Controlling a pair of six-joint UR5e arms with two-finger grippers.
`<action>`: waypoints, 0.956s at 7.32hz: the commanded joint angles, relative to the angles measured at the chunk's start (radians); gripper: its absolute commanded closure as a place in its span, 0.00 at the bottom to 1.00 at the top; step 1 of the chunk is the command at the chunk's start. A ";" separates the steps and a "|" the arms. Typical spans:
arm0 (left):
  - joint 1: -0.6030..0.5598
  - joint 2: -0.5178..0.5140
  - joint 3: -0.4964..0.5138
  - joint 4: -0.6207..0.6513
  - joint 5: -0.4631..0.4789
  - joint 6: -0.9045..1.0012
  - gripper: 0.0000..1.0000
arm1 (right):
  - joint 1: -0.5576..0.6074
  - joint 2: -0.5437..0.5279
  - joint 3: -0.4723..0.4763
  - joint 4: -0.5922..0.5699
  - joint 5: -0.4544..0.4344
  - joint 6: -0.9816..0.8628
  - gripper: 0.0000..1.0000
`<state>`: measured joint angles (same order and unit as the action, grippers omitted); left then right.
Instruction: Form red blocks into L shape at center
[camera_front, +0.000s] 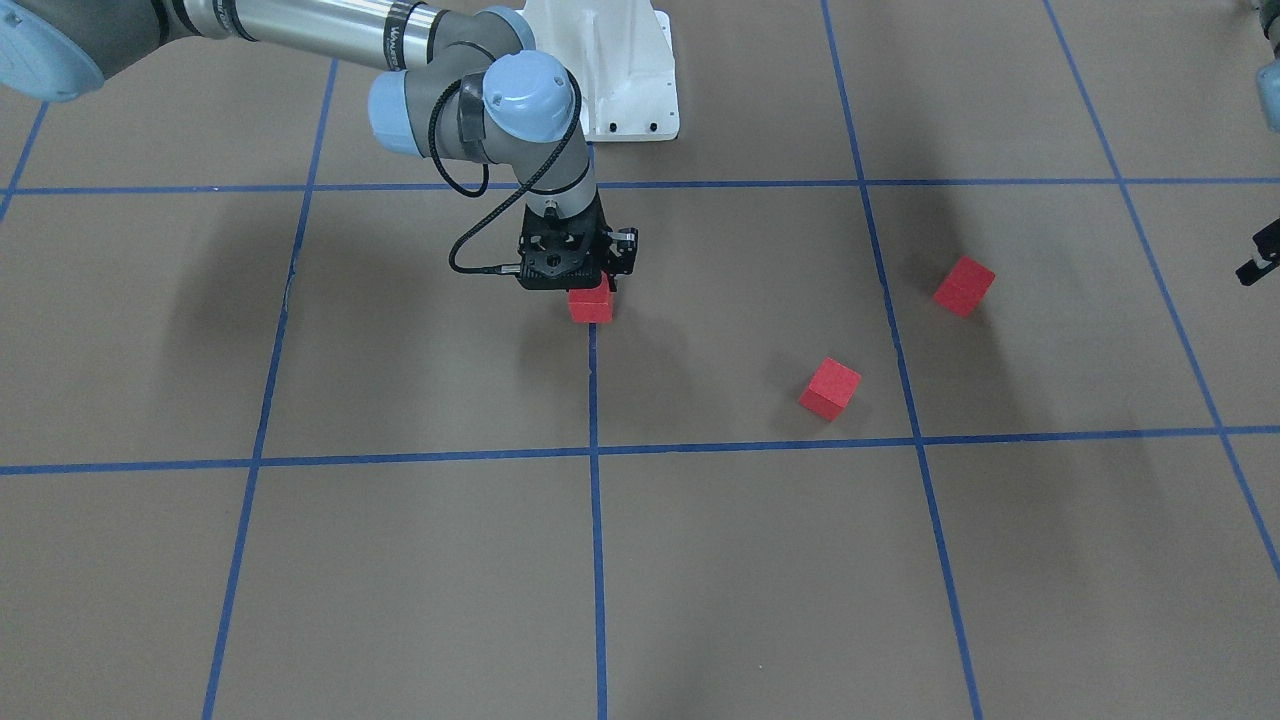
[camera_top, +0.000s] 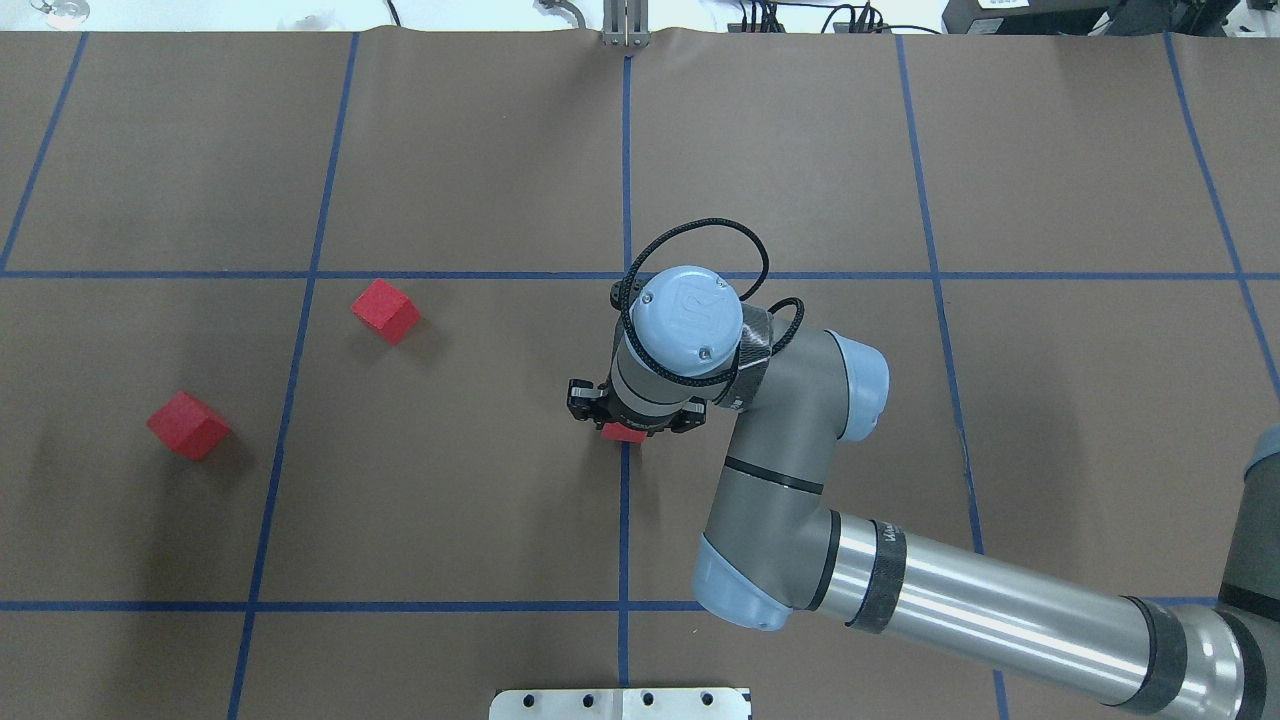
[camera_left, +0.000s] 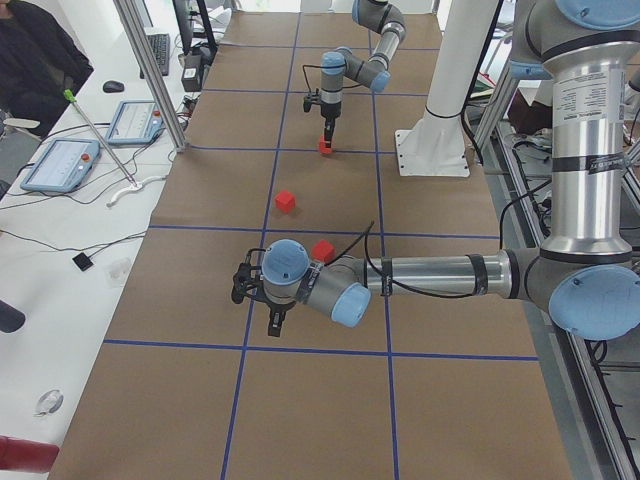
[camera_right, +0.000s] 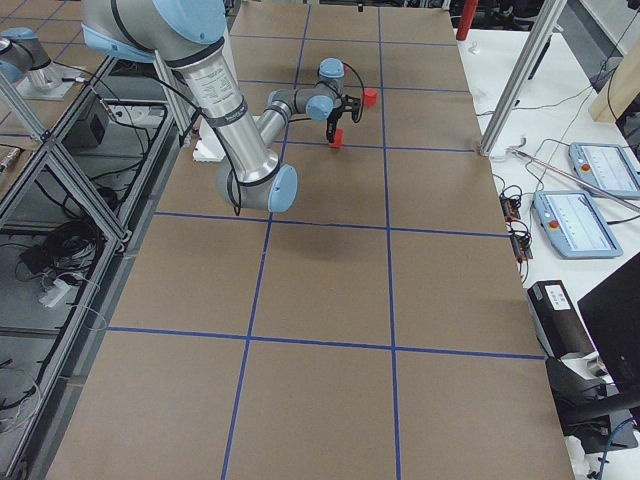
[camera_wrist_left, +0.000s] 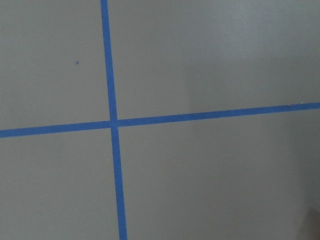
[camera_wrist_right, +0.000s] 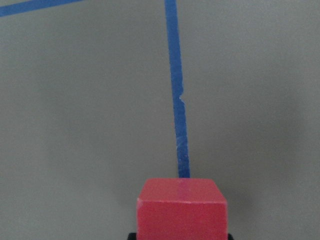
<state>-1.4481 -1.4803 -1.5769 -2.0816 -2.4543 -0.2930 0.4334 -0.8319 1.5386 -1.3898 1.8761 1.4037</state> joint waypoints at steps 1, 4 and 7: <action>0.000 0.000 0.000 0.000 0.000 0.000 0.00 | -0.002 -0.001 -0.003 0.000 0.001 0.000 1.00; 0.000 0.000 0.000 0.000 0.000 0.000 0.00 | -0.002 -0.004 -0.005 -0.002 0.000 0.000 0.54; 0.000 0.000 -0.008 0.000 0.000 -0.002 0.00 | -0.028 0.004 -0.006 -0.003 -0.063 -0.009 0.00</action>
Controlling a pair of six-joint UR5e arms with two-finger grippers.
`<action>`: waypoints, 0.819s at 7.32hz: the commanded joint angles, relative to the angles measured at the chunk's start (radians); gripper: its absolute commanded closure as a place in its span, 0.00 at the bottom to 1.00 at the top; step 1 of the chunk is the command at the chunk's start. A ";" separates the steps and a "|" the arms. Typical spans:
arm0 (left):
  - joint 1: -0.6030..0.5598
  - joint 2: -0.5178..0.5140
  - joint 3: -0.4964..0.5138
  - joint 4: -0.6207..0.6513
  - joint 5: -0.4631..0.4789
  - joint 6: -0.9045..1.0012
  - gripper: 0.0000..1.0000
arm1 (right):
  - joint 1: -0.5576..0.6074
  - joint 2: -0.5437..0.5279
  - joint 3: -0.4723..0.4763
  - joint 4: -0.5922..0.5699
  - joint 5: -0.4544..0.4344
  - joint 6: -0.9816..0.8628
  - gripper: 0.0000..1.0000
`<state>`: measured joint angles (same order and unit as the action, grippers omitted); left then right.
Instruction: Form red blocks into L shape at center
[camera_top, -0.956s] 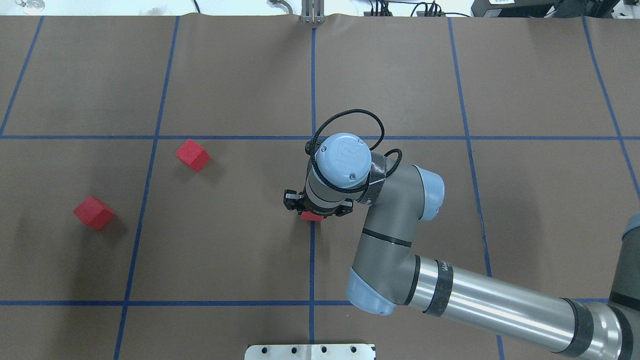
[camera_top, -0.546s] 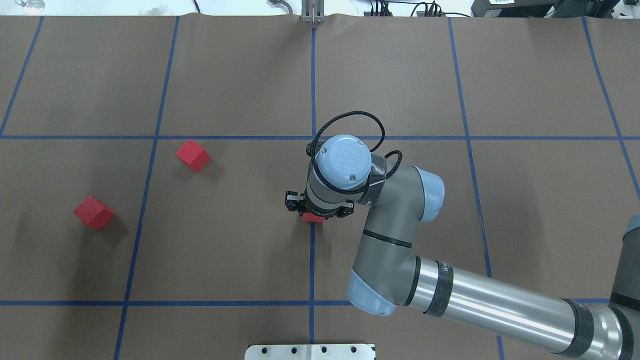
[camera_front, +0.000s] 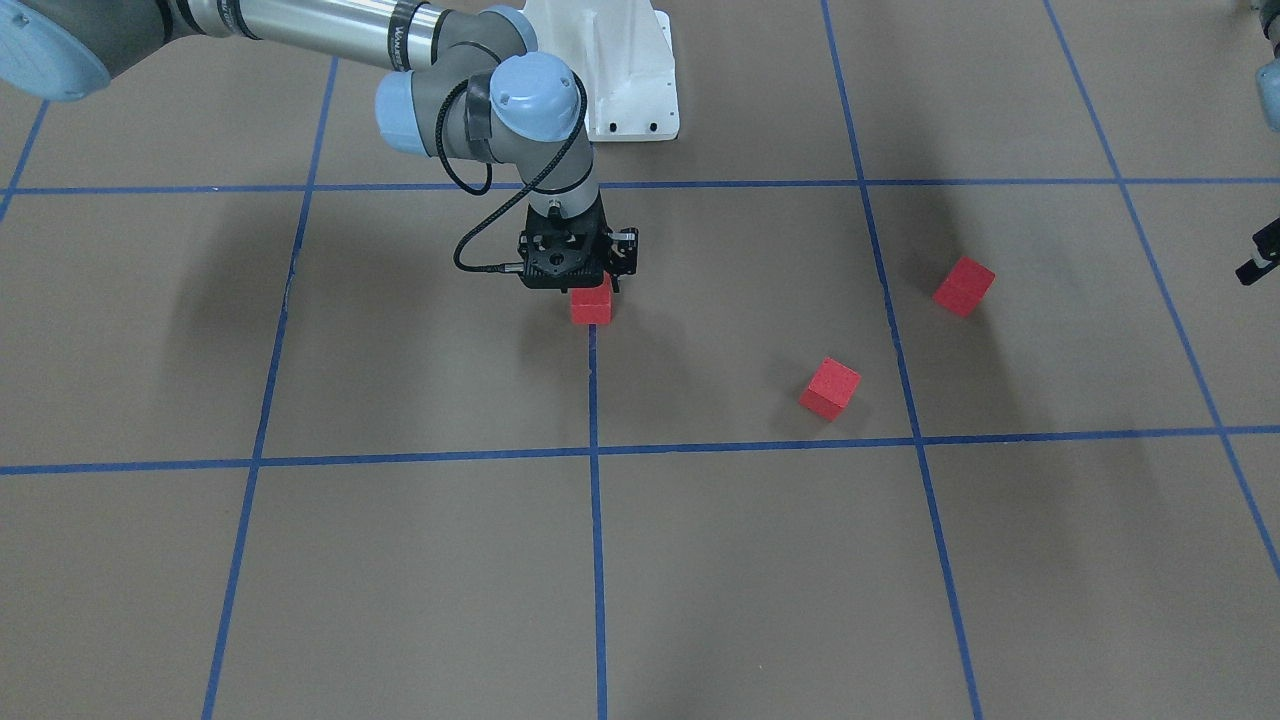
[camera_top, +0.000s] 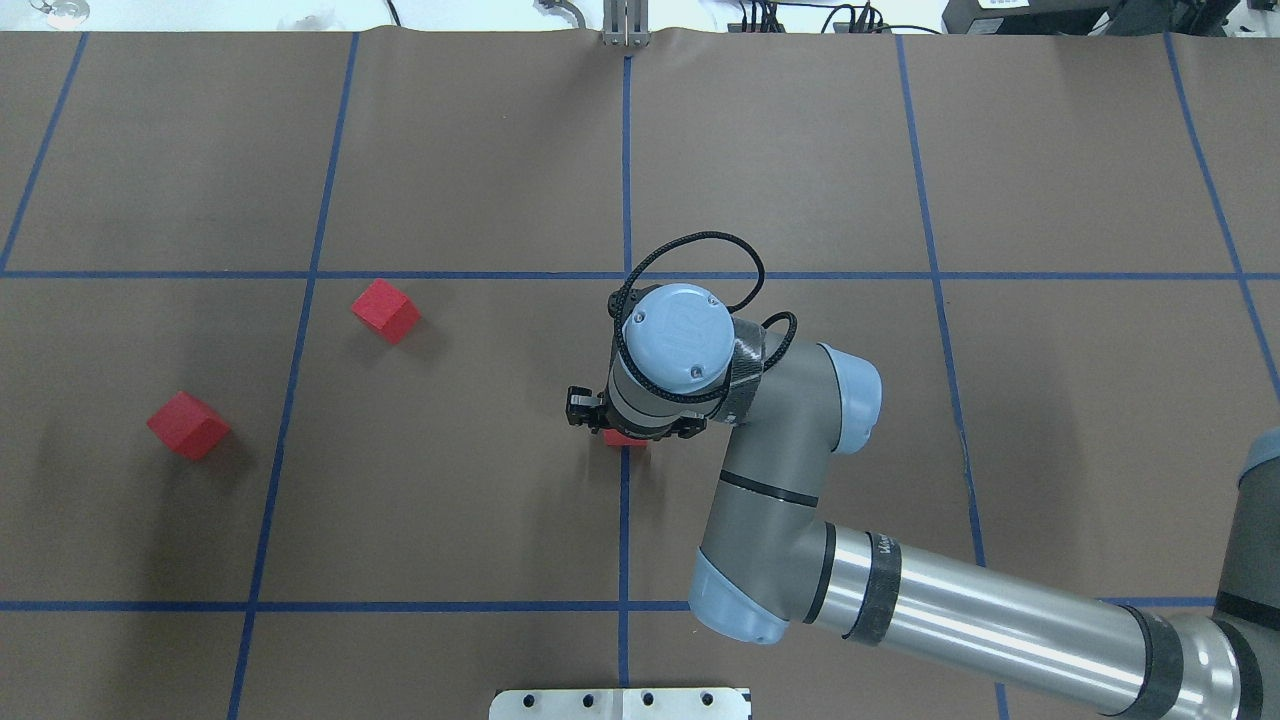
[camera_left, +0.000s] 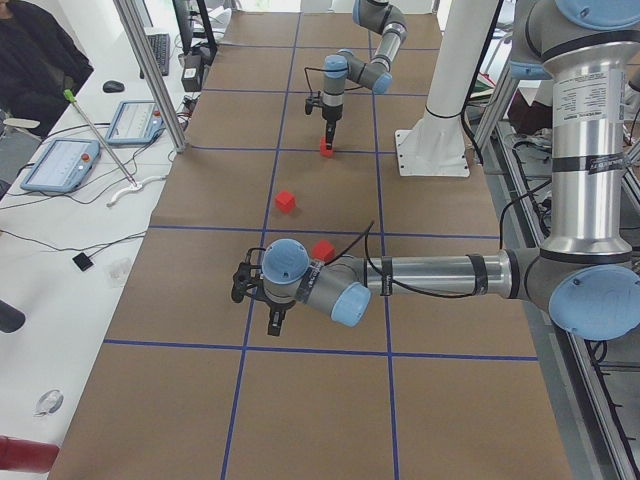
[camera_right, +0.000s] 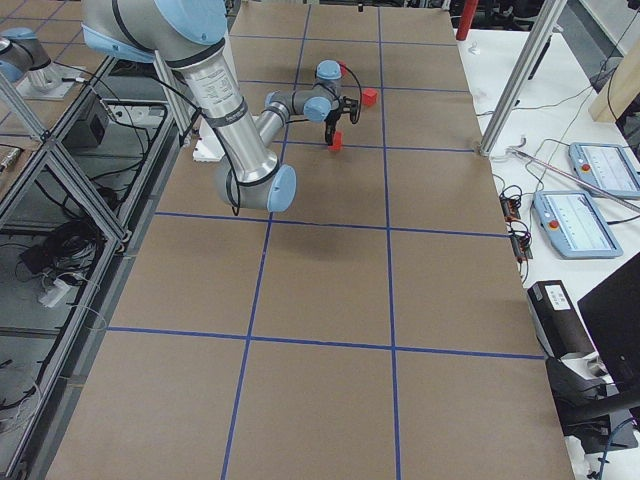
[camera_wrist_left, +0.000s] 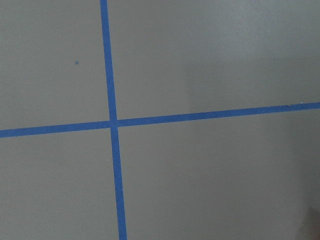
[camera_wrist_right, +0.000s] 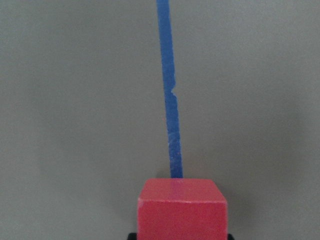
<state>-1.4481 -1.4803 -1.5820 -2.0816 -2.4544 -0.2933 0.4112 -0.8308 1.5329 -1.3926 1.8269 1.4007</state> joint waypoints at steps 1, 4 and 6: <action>0.000 -0.017 -0.006 -0.001 -0.002 -0.060 0.00 | -0.006 -0.002 0.012 -0.008 -0.014 -0.037 0.00; 0.114 -0.147 -0.047 0.006 -0.038 -0.538 0.00 | 0.062 -0.034 0.178 -0.127 0.014 -0.039 0.00; 0.284 -0.269 -0.067 0.011 -0.022 -0.888 0.00 | 0.193 -0.179 0.335 -0.123 0.153 -0.052 0.00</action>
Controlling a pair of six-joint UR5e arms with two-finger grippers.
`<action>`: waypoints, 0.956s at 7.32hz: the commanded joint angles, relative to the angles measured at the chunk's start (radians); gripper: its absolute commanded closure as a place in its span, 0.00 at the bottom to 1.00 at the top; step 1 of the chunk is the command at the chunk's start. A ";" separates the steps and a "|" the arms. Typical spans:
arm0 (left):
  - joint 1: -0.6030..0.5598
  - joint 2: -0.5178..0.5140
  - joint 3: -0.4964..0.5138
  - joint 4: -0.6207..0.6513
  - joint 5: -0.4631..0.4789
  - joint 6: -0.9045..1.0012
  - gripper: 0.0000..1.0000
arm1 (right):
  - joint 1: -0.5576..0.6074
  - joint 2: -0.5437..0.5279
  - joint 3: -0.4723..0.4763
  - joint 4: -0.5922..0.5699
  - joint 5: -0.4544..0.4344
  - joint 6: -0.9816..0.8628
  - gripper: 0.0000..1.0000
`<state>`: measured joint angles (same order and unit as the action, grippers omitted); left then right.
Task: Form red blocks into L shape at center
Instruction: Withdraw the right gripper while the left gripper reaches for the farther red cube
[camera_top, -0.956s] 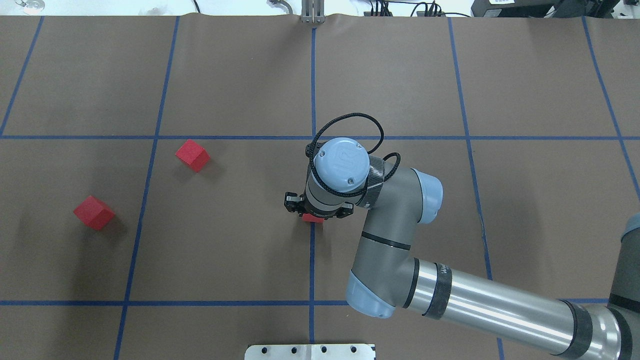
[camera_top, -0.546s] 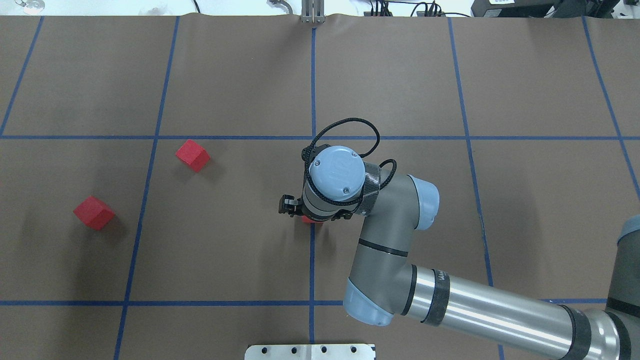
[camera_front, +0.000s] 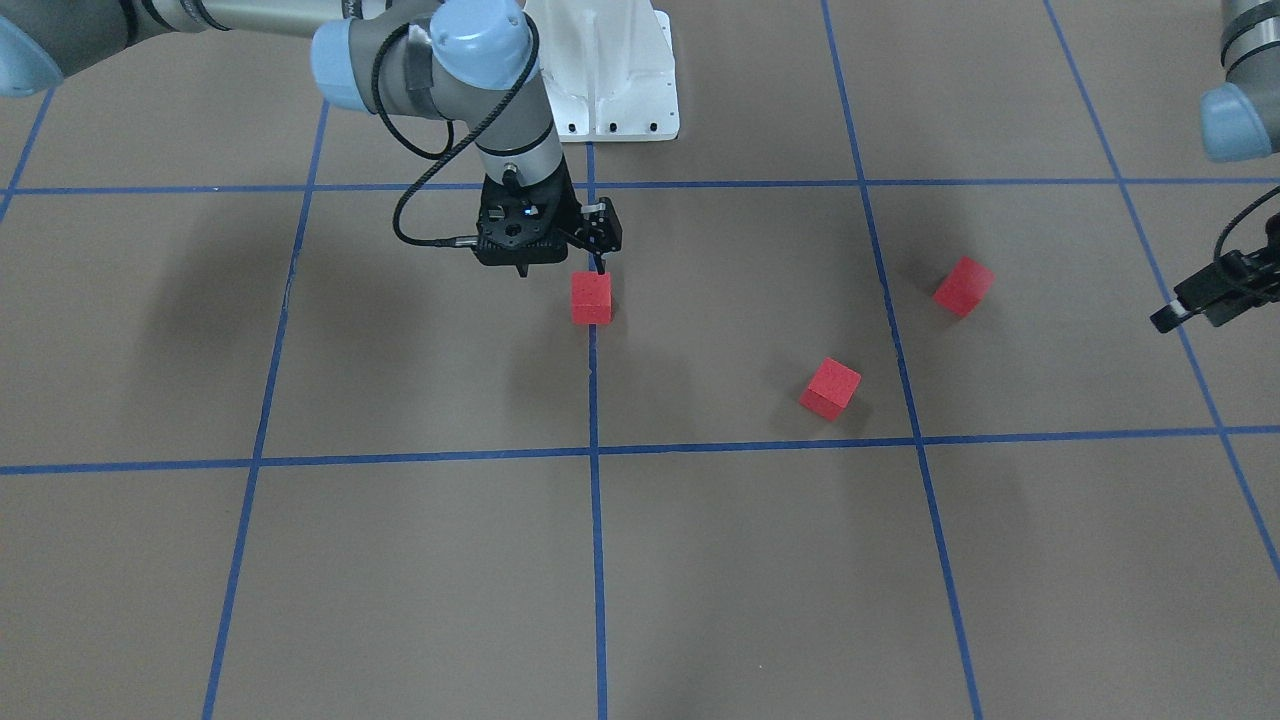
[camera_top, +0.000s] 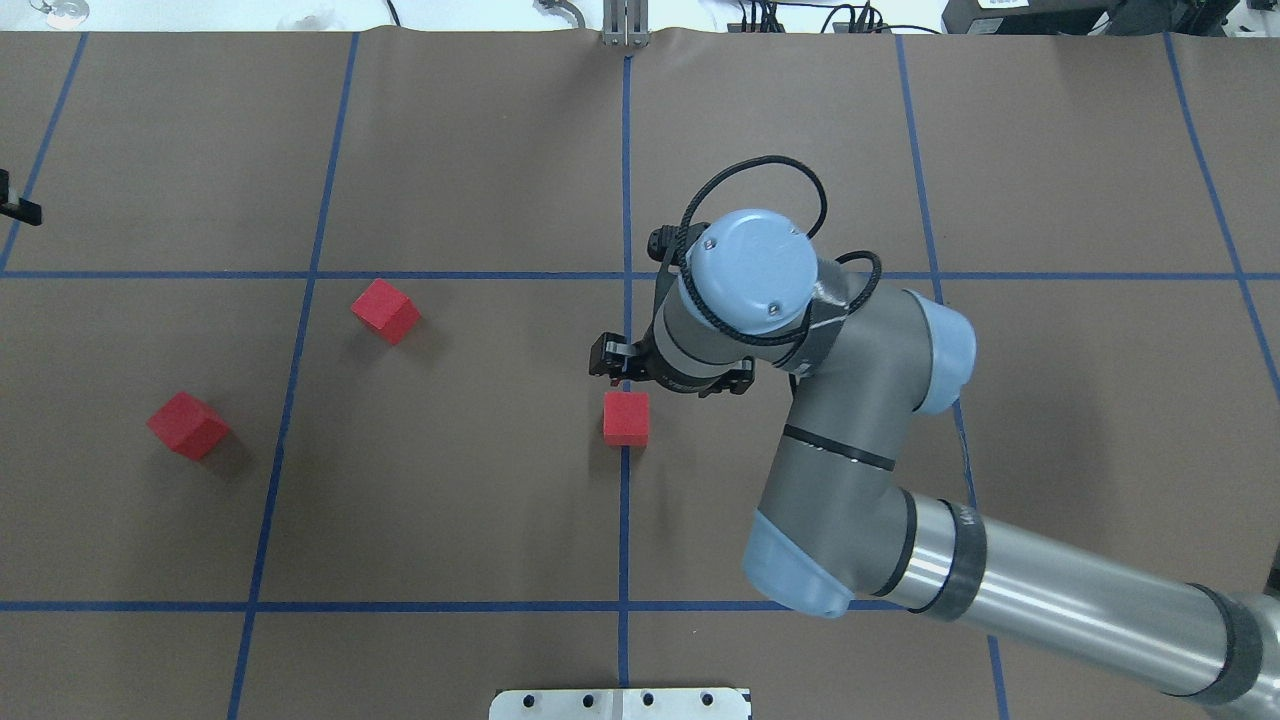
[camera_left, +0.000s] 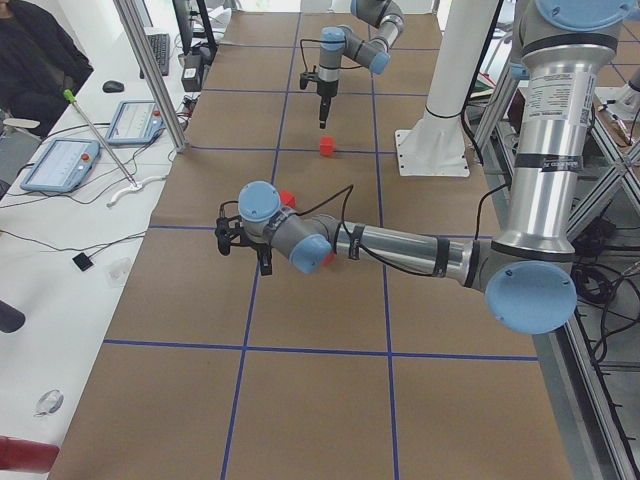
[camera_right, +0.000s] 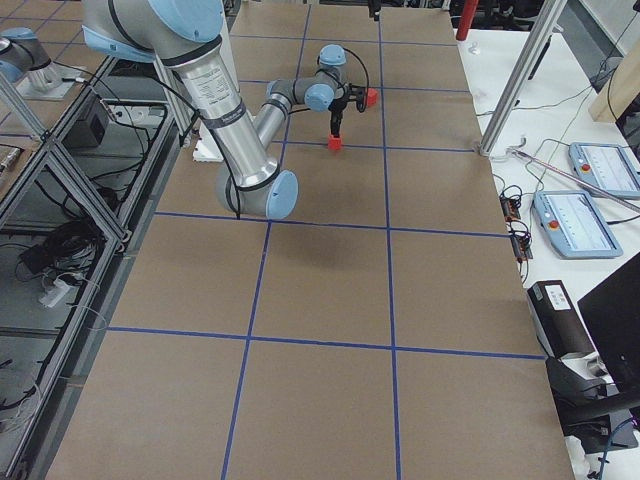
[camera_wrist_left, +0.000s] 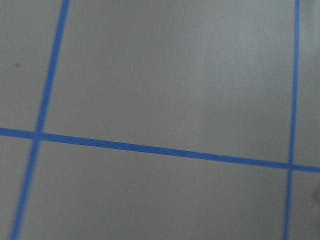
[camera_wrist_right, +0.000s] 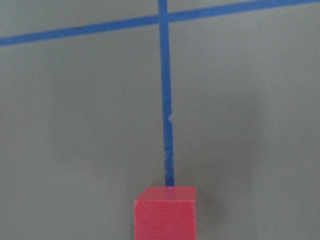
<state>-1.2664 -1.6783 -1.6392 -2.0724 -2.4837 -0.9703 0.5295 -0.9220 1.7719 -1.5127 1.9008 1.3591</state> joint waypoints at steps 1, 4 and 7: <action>0.204 -0.152 -0.002 0.032 0.014 -0.261 0.00 | 0.105 -0.141 0.121 0.000 0.105 -0.033 0.00; 0.373 -0.260 -0.007 0.083 0.146 -0.713 0.00 | 0.126 -0.224 0.121 0.000 0.097 -0.069 0.00; 0.456 -0.338 0.091 0.139 0.275 -0.781 0.00 | 0.127 -0.232 0.130 0.002 0.092 -0.066 0.00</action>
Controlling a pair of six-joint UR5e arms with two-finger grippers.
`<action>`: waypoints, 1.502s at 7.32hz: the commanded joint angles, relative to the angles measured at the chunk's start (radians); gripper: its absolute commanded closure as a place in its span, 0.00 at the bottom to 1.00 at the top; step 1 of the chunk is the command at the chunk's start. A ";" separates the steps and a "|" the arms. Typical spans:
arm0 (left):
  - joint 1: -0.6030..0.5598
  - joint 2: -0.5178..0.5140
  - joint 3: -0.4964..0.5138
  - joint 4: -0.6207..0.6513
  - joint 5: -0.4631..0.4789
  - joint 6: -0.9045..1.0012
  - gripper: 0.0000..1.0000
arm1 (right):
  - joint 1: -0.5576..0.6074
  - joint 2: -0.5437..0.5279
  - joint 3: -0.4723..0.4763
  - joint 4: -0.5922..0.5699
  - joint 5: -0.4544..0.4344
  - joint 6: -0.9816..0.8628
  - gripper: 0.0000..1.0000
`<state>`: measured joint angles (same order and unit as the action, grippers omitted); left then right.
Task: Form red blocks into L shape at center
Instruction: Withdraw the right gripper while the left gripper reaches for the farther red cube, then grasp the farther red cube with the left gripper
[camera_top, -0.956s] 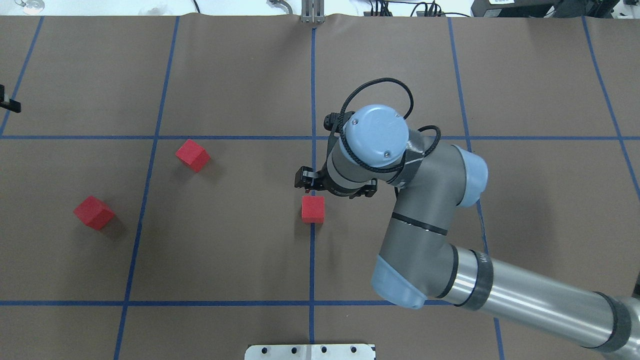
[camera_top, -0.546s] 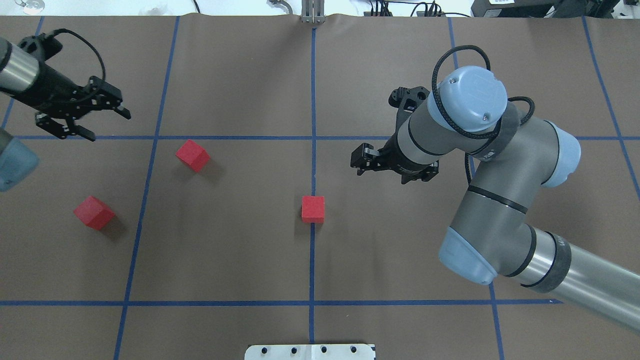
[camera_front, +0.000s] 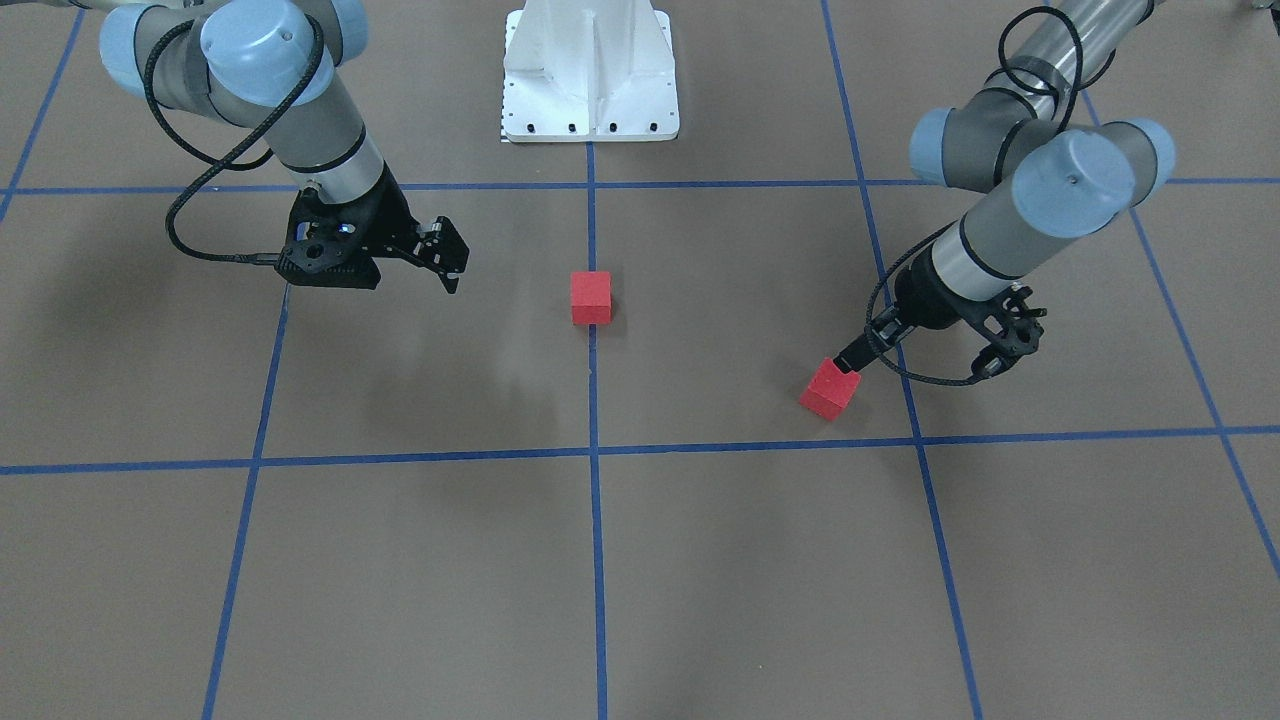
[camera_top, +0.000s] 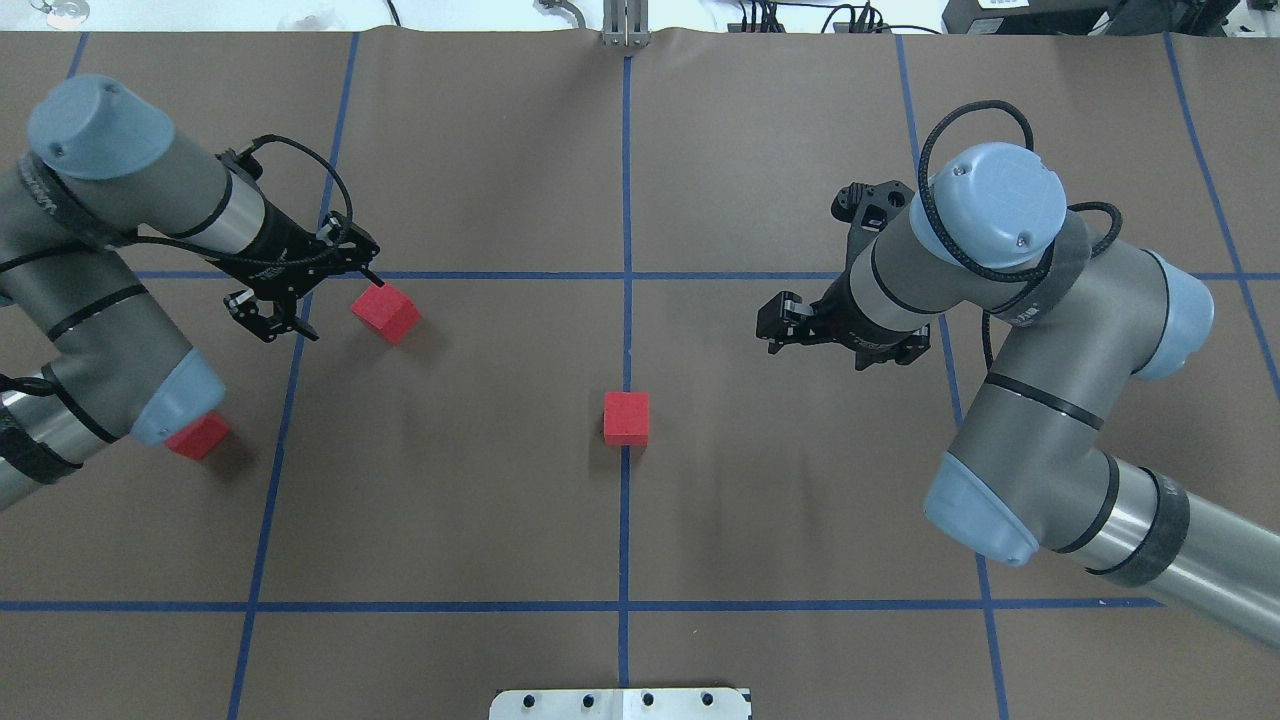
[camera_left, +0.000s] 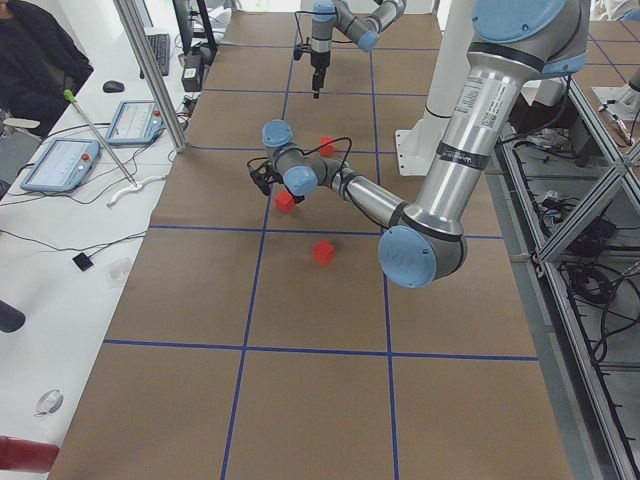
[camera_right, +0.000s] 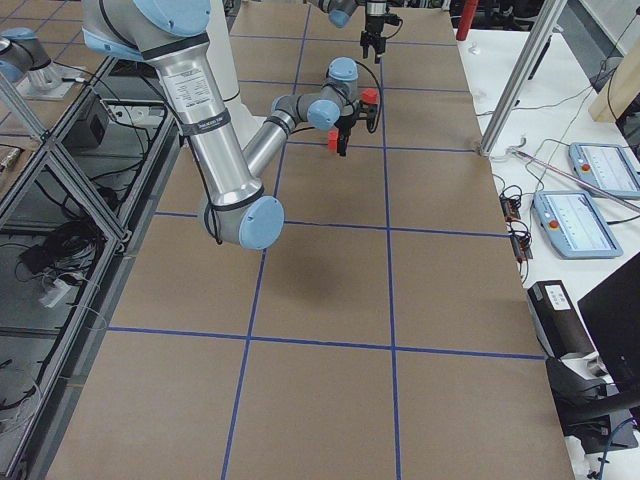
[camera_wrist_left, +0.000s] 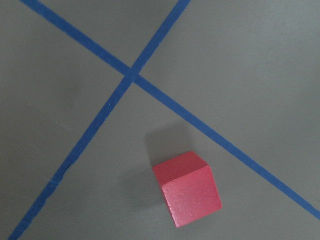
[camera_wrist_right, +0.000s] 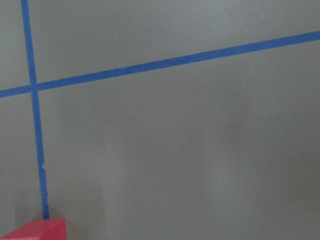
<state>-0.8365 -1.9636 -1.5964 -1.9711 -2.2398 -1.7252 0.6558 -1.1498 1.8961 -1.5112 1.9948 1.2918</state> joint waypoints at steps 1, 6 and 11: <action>0.031 -0.081 0.080 0.066 0.035 -0.028 0.00 | 0.001 -0.002 0.008 0.000 -0.002 0.001 0.00; 0.034 -0.107 0.122 0.067 0.042 -0.030 0.01 | 0.001 -0.007 0.008 0.000 -0.004 0.003 0.00; 0.034 -0.116 0.168 0.066 0.055 -0.030 0.41 | -0.001 -0.008 0.008 0.000 -0.004 0.009 0.00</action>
<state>-0.8023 -2.0795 -1.4334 -1.9052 -2.1943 -1.7513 0.6563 -1.1582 1.9051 -1.5109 1.9911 1.2979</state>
